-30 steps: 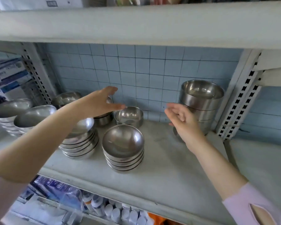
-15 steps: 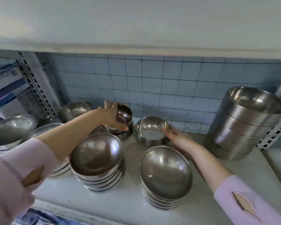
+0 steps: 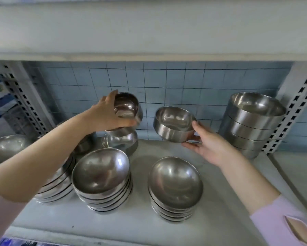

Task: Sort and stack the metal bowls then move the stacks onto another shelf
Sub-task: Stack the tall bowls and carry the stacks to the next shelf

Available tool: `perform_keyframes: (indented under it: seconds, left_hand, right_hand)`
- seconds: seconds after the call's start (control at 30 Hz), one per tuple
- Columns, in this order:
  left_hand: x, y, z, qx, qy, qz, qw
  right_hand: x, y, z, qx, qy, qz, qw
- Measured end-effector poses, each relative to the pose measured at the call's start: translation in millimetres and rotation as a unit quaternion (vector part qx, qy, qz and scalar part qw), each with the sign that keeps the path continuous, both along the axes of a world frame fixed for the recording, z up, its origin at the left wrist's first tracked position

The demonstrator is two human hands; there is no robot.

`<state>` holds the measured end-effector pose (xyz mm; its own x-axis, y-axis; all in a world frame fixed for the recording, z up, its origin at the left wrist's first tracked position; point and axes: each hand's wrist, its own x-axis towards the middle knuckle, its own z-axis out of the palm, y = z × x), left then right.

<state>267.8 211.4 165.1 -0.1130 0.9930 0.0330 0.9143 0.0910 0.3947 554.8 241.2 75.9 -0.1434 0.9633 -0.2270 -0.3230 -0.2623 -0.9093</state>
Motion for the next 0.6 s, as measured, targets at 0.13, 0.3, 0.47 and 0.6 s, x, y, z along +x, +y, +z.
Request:
perform_keyframes:
  seconds: [0.13, 0.3, 0.47, 0.6]
  left_hand:
    - [44.9, -28.3, 20.9, 0.059, -0.063, -0.046, 0.995]
    - [115.6, -59.0, 25.4, 0.026, -0.089, -0.139, 0.986]
    - [190.1, -78.4, 17.4, -0.011, -0.091, -0.229, 0.969]
    - [230.8, -87.2, 2.2, -0.042, -0.093, -0.254, 0.962]
  right_hand:
    - [54.4, -41.7, 14.5, 0.048, -0.012, 0.005, 0.999]
    - [132.8, -104.4, -17.6, 0.034, -0.072, -0.025, 0.996]
    - [176.4, -141.7, -55.5, -0.003, -0.123, -0.069, 0.990]
    - [193.1, -146.6, -73.4, 0.011, -0.157, -0.037, 0.987]
